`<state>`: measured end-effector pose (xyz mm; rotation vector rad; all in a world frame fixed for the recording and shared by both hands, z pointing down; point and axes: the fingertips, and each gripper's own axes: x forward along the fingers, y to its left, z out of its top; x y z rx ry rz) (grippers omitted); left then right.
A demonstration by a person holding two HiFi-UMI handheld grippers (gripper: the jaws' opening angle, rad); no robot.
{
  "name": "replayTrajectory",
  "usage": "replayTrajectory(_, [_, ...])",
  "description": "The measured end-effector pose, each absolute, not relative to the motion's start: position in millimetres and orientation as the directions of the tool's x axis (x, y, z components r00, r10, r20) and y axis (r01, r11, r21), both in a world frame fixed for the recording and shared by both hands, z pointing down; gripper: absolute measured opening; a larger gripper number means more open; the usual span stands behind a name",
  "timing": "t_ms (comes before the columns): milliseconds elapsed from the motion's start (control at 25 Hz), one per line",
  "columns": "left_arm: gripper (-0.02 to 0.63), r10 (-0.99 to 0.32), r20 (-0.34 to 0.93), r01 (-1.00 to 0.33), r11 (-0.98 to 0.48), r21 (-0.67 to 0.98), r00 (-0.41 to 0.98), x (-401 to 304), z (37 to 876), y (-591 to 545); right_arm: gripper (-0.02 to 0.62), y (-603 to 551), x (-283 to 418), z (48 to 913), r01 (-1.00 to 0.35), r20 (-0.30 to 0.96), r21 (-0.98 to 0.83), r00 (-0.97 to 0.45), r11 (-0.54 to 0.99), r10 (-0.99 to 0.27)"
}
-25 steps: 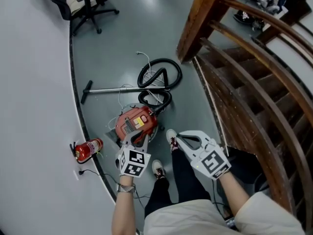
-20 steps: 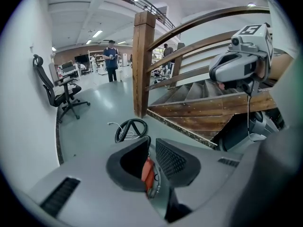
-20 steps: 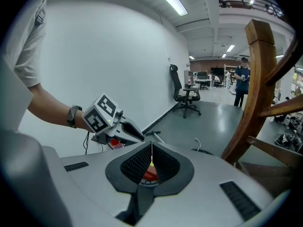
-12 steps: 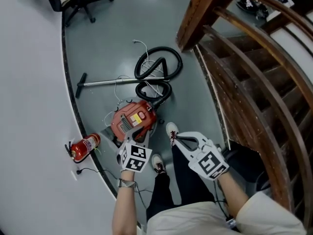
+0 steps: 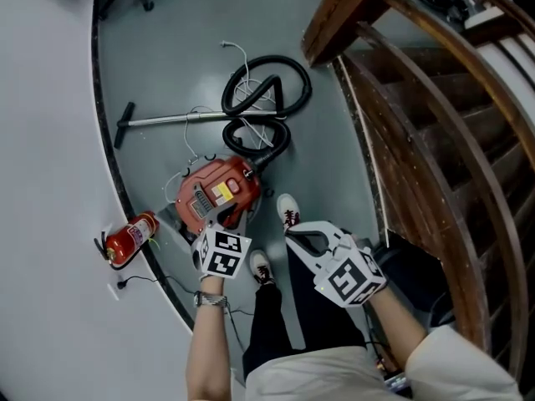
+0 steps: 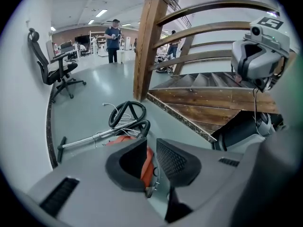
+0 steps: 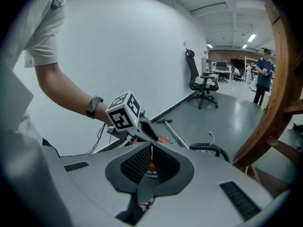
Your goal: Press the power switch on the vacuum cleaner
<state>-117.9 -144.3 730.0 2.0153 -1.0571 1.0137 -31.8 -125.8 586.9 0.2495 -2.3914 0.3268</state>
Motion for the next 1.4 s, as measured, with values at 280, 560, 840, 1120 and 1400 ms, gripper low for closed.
replayTrajectory(280, [0.084,-0.331,0.875,-0.893,-0.399,0.209,0.353,-124,769,-149,0.031,-138,-43,612,-0.216,0.672,-0.206,-0.74,0.955,-0.022])
replayTrajectory(560, [0.089,-0.283,0.895,-0.904,-0.356,0.235,0.344,-128,804,-156,0.031,-140,-48,640,-0.237,0.686,-0.261,-0.728,0.936,0.007])
replayTrajectory(840, [0.089,-0.238,0.916,-0.913,-0.334,0.236,0.324,-132,832,-157,0.031,-142,-46,663,-0.255,0.71,-0.291,-0.703,0.922,0.03])
replayTrajectory(1120, [0.097,-0.199,0.93,-0.911,-0.345,0.228,0.308,-129,853,-155,0.031,-147,-41,672,-0.291,0.72,-0.297,-0.693,0.909,0.013])
replayTrajectory(1400, [0.097,-0.175,0.939,-0.906,-0.363,0.219,0.297,-126,868,-159,0.031,-146,-35,677,-0.3,0.721,-0.31,-0.692,0.902,0.018])
